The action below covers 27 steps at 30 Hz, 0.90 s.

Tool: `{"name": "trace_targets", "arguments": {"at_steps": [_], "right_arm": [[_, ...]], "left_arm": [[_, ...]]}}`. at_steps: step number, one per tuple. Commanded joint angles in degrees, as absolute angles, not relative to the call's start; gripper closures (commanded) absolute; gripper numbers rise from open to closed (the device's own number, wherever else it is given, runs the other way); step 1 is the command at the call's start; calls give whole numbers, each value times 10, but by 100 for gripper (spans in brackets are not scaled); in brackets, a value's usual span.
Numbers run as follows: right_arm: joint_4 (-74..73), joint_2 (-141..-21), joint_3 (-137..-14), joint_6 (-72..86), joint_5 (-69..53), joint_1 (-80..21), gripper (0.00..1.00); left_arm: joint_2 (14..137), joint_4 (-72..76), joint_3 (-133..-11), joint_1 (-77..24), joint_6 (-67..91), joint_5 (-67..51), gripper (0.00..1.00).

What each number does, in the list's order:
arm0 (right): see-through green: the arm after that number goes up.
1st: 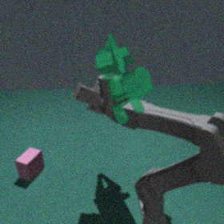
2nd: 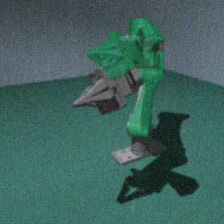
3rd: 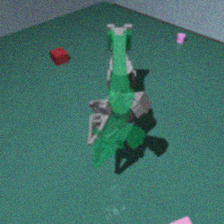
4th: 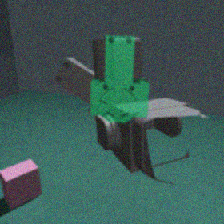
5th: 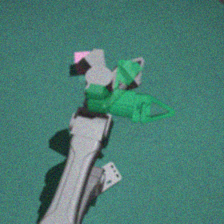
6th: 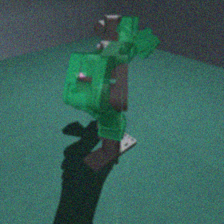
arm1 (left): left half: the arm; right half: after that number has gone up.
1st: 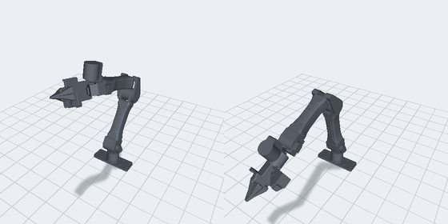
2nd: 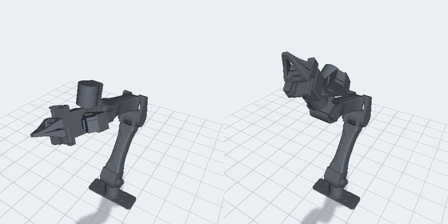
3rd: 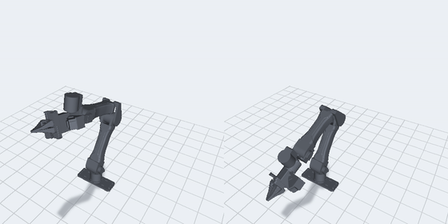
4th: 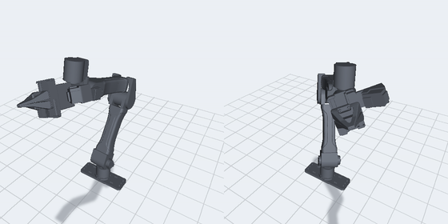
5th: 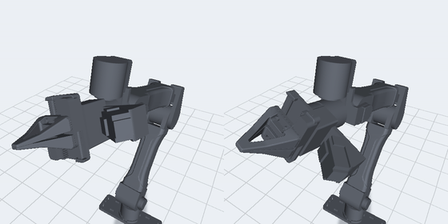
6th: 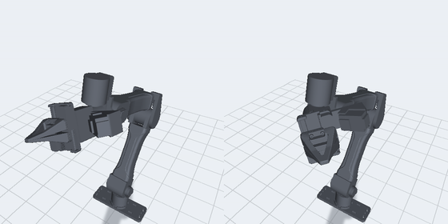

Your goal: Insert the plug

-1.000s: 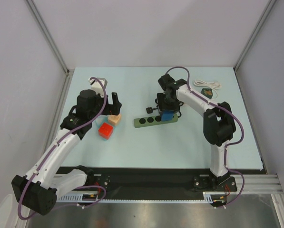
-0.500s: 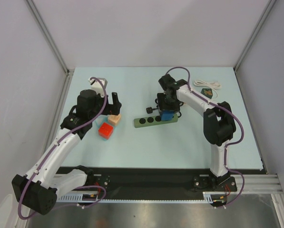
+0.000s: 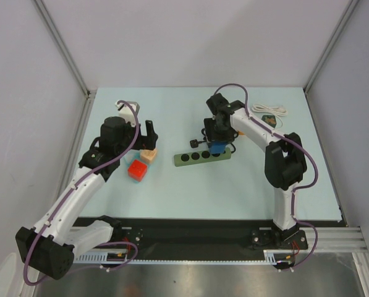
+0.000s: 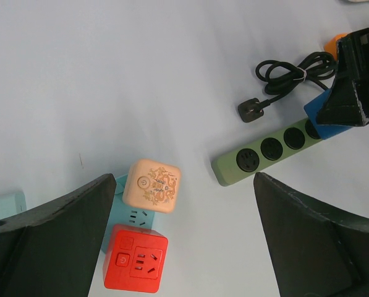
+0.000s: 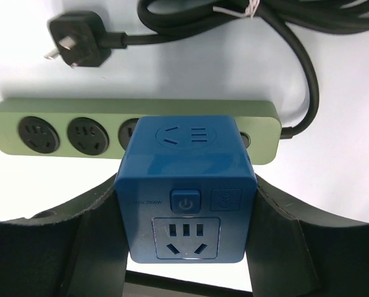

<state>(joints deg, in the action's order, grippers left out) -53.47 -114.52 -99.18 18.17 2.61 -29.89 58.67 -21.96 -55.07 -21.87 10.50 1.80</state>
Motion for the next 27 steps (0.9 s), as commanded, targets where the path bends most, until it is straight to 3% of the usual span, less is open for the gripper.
{"name": "trace_targets", "arguments": {"at_steps": [1,27], "right_arm": [[-525,-1118,-967,180,33,-301,100],[-431,-1139,-821,187,34,-325,100]], "left_arm": [[585,-206,-548,-222,105,19,0],[591,-207,-548,-221,105,15,0]]}}
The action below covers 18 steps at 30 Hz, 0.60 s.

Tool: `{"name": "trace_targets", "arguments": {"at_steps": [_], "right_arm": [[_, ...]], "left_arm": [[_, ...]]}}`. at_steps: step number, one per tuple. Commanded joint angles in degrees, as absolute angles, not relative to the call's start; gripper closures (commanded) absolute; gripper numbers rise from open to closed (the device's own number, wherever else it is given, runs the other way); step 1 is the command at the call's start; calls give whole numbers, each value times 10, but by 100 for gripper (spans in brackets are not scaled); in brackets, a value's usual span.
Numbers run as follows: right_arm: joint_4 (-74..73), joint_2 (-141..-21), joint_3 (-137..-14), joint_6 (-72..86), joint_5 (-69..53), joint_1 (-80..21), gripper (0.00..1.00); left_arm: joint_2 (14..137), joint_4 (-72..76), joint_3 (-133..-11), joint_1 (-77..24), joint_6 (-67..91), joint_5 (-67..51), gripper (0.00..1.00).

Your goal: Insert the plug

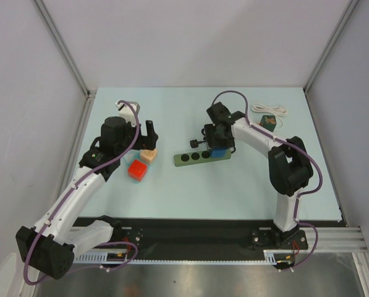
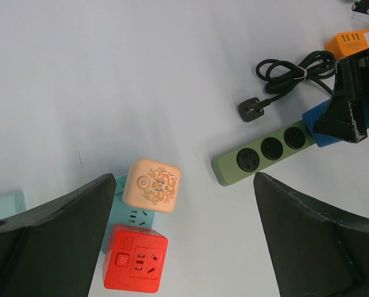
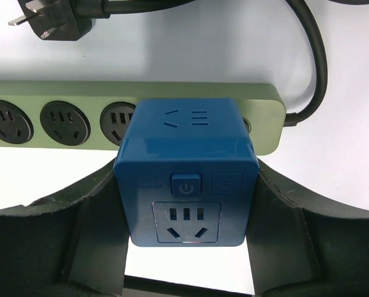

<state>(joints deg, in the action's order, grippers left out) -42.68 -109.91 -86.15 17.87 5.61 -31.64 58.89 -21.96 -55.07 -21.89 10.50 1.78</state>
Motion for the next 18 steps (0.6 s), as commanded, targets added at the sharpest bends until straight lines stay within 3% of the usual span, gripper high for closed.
{"name": "trace_targets", "arguments": {"at_steps": [1,10,18], "right_arm": [[-431,-1143,-817,189,27,-323,100],[-497,-1208,-869,196,-4,-328,100],[-433,-1193,-803,256,32,-343,100]], "left_arm": [[592,-206,-549,-221,105,15,0],[592,-207,-550,-221,106,11,0],[590,-207,-554,-221,110,5,0]]}}
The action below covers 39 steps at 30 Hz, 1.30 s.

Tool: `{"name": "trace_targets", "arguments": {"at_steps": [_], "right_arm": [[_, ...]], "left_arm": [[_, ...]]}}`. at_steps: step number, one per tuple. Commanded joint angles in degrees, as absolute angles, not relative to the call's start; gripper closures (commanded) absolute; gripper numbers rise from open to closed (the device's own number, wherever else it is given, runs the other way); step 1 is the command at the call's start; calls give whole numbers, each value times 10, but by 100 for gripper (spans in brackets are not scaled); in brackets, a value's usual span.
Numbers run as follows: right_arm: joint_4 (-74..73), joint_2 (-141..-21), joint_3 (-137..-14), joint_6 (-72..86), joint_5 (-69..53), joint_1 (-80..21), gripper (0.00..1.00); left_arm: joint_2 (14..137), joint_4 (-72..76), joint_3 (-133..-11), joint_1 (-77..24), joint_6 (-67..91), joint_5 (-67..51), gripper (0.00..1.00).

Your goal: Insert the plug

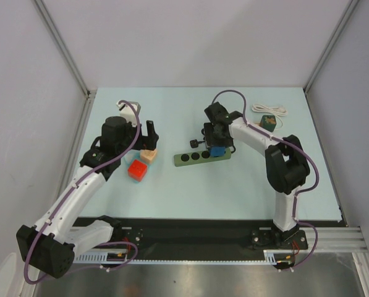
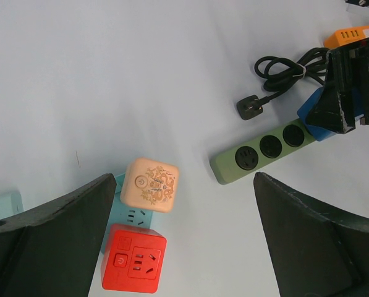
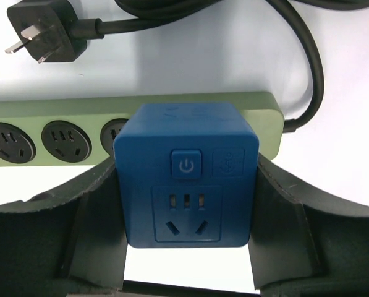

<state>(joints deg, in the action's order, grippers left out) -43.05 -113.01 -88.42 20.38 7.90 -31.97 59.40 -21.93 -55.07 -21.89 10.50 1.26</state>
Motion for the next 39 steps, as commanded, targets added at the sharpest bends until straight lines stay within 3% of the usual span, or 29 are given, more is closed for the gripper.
{"name": "trace_targets", "arguments": {"at_steps": [1,15,23,39], "right_arm": [[-421,-1186,-776,260,35,-342,100],[-294,-1148,-656,343,113,-377,100],[-239,-1134,-597,365,88,-384,100],[-201,-1110,-538,410,152,-441,100]], "left_arm": [[589,-207,-552,-221,111,4,0],[590,-205,-550,-221,113,-18,0],[590,-205,-553,-222,117,-21,0],[597,-205,-555,-221,116,-17,0]]}}
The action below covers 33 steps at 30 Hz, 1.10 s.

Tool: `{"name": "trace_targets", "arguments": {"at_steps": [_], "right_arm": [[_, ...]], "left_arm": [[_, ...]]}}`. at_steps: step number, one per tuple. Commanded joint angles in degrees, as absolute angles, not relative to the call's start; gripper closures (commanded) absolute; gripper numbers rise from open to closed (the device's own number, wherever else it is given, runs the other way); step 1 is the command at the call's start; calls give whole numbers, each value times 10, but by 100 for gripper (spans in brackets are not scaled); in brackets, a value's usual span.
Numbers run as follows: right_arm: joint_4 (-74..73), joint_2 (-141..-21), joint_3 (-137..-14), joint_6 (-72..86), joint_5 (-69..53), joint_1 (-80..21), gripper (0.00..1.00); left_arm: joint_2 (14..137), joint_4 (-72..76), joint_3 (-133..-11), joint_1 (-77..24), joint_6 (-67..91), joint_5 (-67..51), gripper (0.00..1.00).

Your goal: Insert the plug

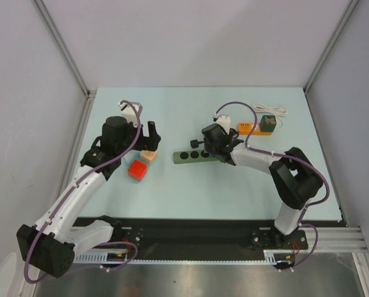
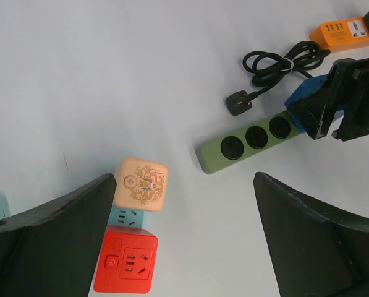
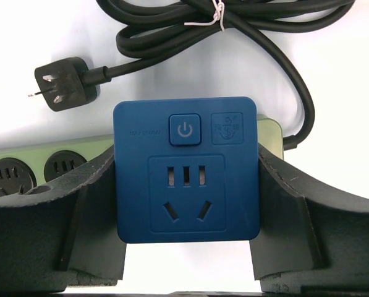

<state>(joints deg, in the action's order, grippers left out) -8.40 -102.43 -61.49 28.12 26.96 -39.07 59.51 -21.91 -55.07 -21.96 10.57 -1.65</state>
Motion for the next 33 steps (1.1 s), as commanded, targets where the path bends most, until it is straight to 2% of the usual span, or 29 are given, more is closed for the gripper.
{"name": "trace_targets", "arguments": {"at_steps": [1,9,15,24,26,29,33], "right_arm": [[-202,-1105,-535,417,170,-447,100],[-188,-1050,-514,452,262,-490,100],[-175,-1054,-522,450,311,-499,100],[-206,-993,-595,278,213,-441,100],[-200,-990,-594,241,224,-432,100],[-193,-991,-592,229,230,-411,100],[-180,-997,-577,277,260,-436,100]], "left_arm": [[597,-206,-555,-221,116,-18,0],[594,-205,-551,-222,120,-25,0],[594,-205,-549,-222,119,-21,0],[592,-205,-547,-224,112,-22,0],[598,-206,-548,-225,112,-25,0],[601,-207,-550,-227,112,-28,0],[607,-207,-551,-231,114,-29,0]]}}
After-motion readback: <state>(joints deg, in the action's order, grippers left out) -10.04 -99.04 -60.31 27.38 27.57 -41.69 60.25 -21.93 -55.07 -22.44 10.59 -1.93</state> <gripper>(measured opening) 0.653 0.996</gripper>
